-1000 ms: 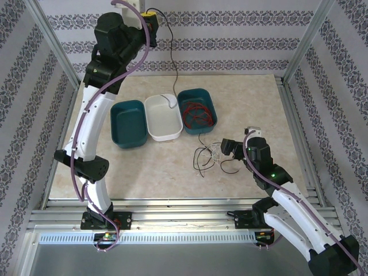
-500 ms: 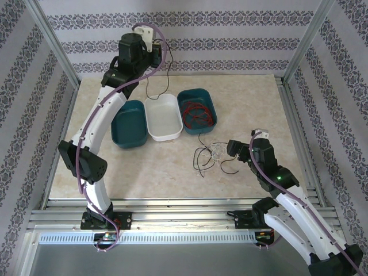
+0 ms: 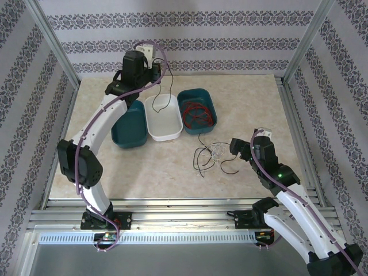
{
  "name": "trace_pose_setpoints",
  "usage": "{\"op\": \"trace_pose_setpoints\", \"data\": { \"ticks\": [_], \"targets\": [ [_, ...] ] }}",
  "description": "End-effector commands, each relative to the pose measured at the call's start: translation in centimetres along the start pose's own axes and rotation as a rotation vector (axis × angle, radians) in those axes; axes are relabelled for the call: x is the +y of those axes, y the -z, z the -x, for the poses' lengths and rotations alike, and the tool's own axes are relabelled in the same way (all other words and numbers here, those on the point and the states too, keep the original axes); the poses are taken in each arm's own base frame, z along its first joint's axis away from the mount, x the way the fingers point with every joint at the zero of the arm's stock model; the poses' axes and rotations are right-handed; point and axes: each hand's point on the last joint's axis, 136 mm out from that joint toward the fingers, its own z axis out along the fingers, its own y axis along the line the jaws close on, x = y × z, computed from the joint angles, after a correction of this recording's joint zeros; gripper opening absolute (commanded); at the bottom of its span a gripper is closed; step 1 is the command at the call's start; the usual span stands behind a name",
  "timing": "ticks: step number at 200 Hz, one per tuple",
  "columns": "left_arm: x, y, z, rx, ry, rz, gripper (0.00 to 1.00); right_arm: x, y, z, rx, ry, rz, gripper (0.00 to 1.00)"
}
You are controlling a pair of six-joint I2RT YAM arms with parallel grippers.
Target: Untangle the cables
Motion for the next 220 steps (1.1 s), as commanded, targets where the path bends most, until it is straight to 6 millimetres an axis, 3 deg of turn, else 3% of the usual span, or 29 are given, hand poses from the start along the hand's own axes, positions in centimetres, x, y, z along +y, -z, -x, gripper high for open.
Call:
{"op": "trace_pose_setpoints", "data": {
  "ticks": [1, 43, 66, 97, 147, 220],
  "targets": [
    [-0.6, 2.4, 1.3, -0.064, 0.064, -0.051, 0.00, -0.3, 0.3, 1.3, -0.035, -0.030, -0.021, 0.98],
    [-0.2, 3.0, -2.6, 0.006, 0.103, -0.050, 0.00, 0.1, 0.3, 2.1, -0.035, -0.024, -0.009, 0.98],
    [0.5, 1.6, -5.0, 0.067, 0.101, -0.027, 0.00, 0.5, 0.2, 2.3, -0.018, -0.031, 0.001, 0.98],
    [1.3, -2.0, -8.9, 0.184, 0.100, -0.001, 0.00, 0.6, 0.1, 1.8, 0.032, -0.036, -0.008, 0.98],
    [4.7, -6.2, -14.8, 0.400, 0.029, 0.160, 0.00, 0.6, 0.6, 1.6, 0.058, -0.024, -0.008, 0.98],
    [6.4, -8.0, -20.0, 0.593, 0.006, 0.237, 0.00, 0.1, -0.7, 0.2, 0.150, -0.022, -0.055, 0.98]
  ]
}}
